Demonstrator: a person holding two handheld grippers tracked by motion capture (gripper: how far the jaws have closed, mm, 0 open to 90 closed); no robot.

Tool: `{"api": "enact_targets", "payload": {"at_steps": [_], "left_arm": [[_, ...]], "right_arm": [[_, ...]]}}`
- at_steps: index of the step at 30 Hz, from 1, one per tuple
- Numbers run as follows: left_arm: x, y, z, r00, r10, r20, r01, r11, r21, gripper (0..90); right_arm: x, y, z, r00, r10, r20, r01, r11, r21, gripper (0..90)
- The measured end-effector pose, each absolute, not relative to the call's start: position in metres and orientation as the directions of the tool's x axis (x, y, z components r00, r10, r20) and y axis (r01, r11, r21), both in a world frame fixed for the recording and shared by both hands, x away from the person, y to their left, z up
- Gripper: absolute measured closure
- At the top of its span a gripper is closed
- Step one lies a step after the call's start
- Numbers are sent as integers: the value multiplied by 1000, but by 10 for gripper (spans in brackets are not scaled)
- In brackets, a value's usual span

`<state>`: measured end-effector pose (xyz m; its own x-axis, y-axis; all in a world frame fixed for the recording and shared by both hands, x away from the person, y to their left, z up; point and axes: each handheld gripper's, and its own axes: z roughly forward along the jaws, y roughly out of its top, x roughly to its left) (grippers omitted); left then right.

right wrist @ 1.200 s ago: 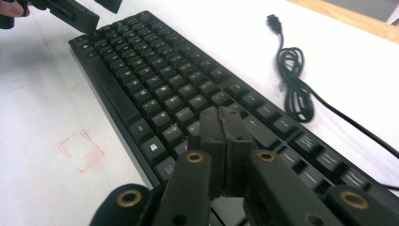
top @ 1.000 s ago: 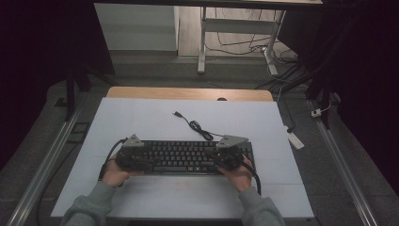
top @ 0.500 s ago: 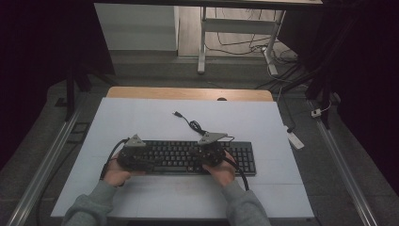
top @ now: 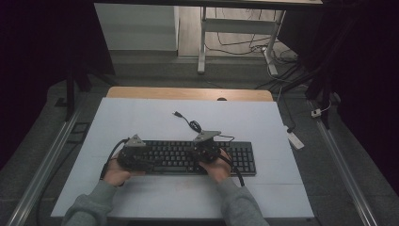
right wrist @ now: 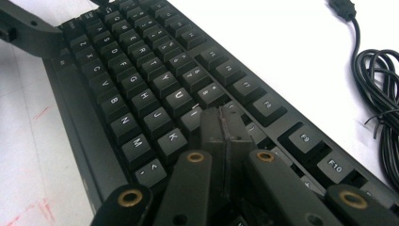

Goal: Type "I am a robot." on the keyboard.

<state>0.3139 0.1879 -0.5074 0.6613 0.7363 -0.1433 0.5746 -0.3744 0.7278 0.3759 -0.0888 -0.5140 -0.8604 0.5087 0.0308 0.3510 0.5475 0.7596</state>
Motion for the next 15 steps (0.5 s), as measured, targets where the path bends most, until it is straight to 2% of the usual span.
{"api": "enact_targets", "payload": {"at_steps": [15], "left_arm": [[314,188,-507,663,736,-137,570,-377,730,286]], "right_arm": [[377,-81,-517,-866,501,0,333,576,747,897]]}}
